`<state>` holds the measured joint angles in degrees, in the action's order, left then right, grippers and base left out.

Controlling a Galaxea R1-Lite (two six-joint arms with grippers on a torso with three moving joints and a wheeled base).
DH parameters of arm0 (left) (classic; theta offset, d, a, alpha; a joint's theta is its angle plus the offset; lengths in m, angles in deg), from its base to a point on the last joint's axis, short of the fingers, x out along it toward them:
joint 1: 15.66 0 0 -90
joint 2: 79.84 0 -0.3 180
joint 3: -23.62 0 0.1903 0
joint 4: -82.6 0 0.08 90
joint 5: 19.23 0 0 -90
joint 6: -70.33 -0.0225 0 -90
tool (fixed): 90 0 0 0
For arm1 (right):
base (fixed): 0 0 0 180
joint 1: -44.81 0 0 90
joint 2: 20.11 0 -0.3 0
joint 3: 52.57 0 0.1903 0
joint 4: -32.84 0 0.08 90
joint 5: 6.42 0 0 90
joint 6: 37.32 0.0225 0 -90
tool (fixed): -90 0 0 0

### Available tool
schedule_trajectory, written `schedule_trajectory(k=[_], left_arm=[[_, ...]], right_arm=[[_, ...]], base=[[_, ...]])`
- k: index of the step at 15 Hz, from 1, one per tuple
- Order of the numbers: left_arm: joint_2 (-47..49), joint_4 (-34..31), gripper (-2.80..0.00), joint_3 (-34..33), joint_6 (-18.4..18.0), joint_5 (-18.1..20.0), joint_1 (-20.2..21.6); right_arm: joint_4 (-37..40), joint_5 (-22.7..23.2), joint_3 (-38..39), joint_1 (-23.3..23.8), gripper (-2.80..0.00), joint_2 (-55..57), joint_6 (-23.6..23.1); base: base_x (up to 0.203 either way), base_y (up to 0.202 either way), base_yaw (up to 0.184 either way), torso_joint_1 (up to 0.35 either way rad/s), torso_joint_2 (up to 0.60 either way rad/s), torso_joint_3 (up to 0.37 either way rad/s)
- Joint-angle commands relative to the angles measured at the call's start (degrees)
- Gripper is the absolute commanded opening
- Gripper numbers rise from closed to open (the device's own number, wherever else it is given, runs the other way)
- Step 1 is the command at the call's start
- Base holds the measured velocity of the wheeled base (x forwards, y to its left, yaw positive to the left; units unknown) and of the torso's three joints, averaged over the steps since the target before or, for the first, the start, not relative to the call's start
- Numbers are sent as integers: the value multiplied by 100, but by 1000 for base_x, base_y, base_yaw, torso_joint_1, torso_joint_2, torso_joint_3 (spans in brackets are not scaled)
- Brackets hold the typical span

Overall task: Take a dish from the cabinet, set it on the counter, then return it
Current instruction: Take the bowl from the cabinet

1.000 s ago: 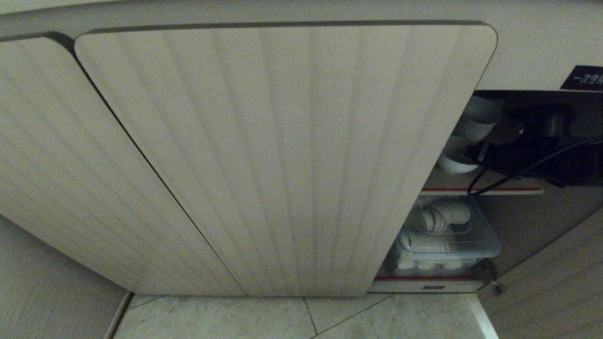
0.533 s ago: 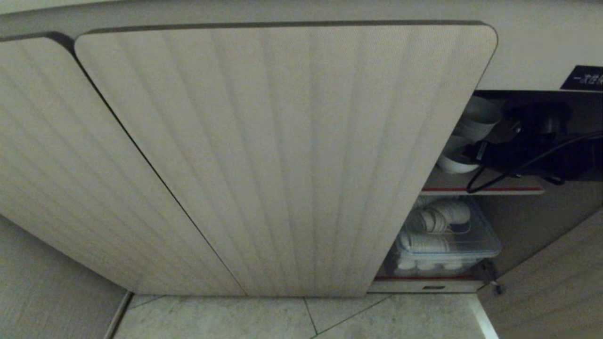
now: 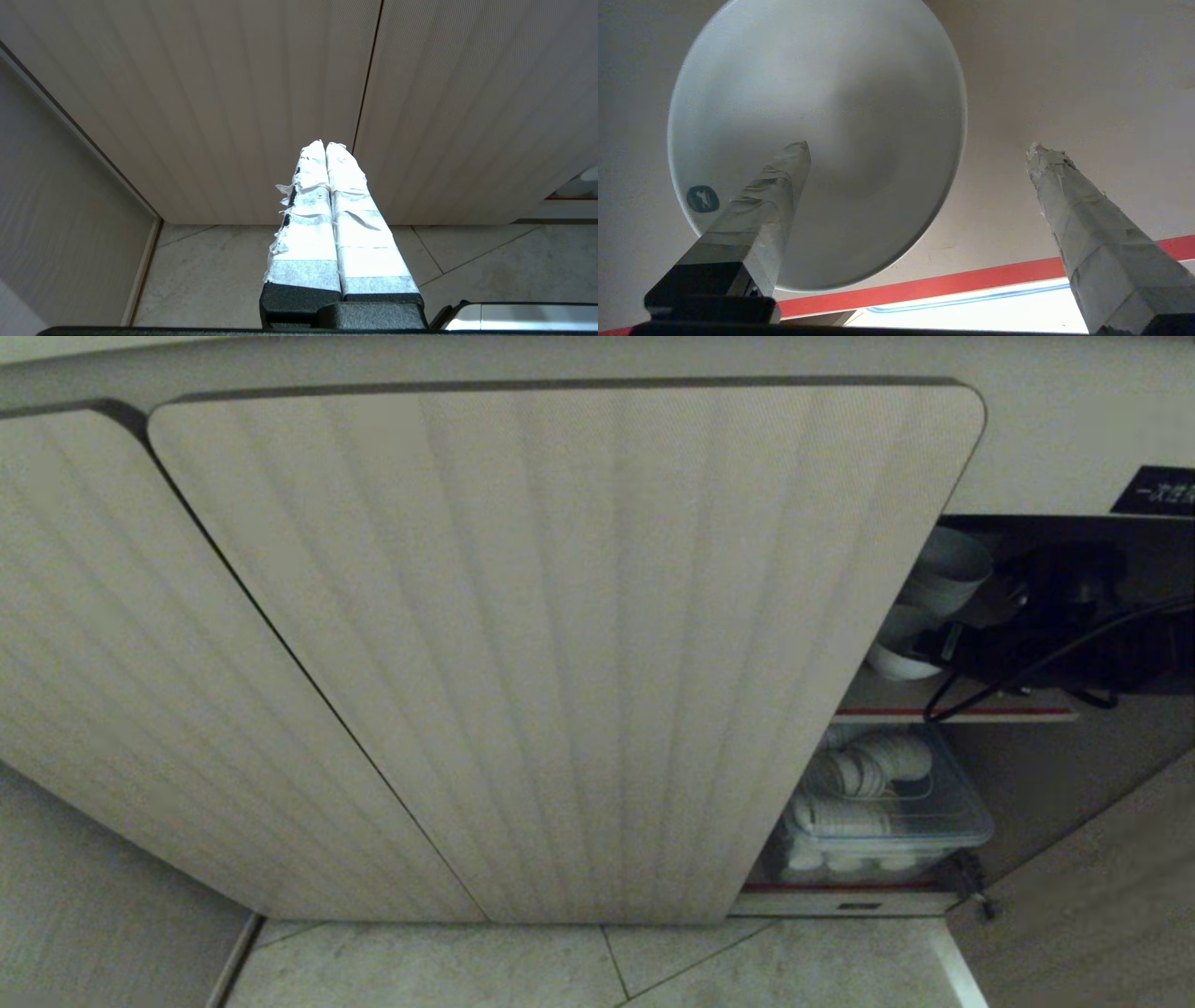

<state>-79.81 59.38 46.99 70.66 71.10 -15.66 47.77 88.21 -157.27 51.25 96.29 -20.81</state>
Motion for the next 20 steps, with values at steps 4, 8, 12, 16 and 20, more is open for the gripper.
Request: schedule_trajectory(k=[4,8,12,16,20], left_arm=[[-2,2,-280,0,2,2,0],[-2,2,-280,0,2,2,0],[-2,2,-280,0,2,2,0],[-2,2,-280,0,2,2,0],[-2,2,-280,0,2,2,0]], right_arm=[[211,3,-225,-2,0,39,10],[238,3,-242,-2,0,94,-188],[194,-6,-251,-2,0,147,-307],[194,3,-410,-2,0,199,-315],[176,-6,-409,-11,0,199,-315]], base=[[0,0,0,0,0,0],[0,0,0,0,0,0],[0,0,0,0,0,0],[0,0,0,0,0,0],[0,0,0,0,0,0]])
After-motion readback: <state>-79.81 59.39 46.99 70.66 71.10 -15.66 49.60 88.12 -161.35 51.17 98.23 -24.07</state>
